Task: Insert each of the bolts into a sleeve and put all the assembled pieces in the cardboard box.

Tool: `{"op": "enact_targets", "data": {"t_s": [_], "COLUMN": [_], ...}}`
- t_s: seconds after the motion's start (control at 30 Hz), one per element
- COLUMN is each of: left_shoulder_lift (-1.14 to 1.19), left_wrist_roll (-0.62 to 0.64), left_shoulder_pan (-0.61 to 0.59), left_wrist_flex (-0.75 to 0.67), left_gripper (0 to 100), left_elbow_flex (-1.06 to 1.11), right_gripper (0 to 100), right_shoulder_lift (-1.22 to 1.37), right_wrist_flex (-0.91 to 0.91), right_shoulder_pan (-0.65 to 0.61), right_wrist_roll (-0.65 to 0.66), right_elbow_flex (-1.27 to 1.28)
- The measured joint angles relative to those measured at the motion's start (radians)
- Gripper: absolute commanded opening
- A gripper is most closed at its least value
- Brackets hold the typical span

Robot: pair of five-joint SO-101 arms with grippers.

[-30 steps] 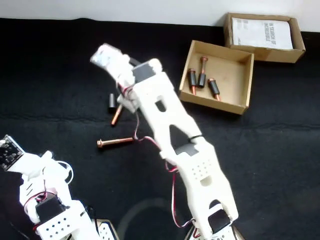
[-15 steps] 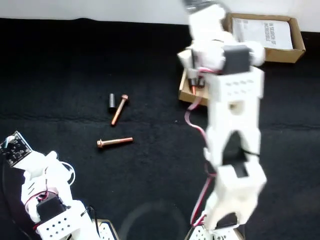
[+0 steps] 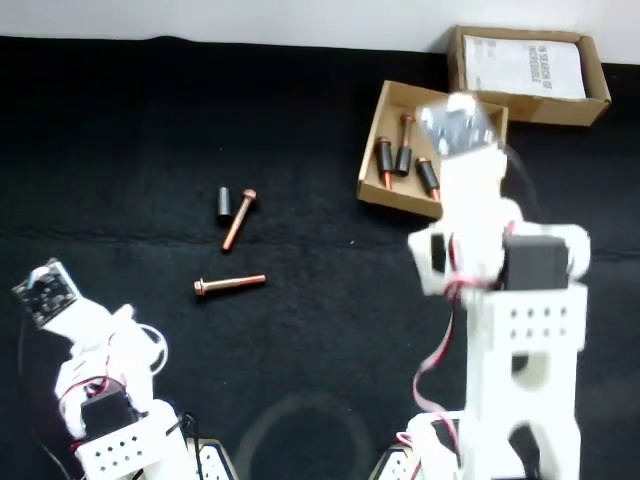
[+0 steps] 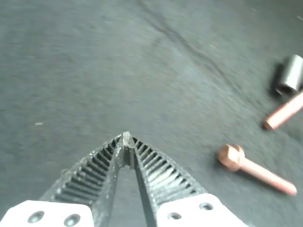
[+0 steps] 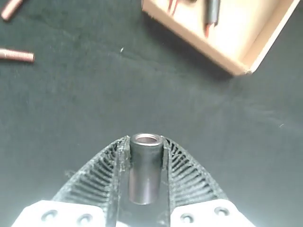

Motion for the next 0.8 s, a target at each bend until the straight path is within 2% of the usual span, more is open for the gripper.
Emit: {"op": "enact_targets", "data": {"t_s": [0.17,0.3,0.6,0.8], "left_shoulder_lift": [0.000,0.000,0.000,0.000], "left_wrist_roll": [0.043,0.057,0.057,0.057], "left_shoulder_pan": [0.124,0.221,0.466,0.517], "left_wrist_flex": [0.000,-0.006,-0.098,-0.104], "left_gripper": [1,1,1,1], "left_elbow_flex": [0.000,0.000,0.000,0.000], "right_gripper": [0.7,0.7,0.7,0.7], "right_shoulder_lift": [-0.219,-0.338,-0.390,-0.390], "right_wrist_flex": [-0.057,-0.080,-0.083,-0.083], "right_shoulder_pan": [0.000,0.000,0.005,0.055], "right_wrist_roll": [0.000,0.000,0.040,0.040], "right_elbow_flex": [0.295,0.422,0.486,0.486]}}
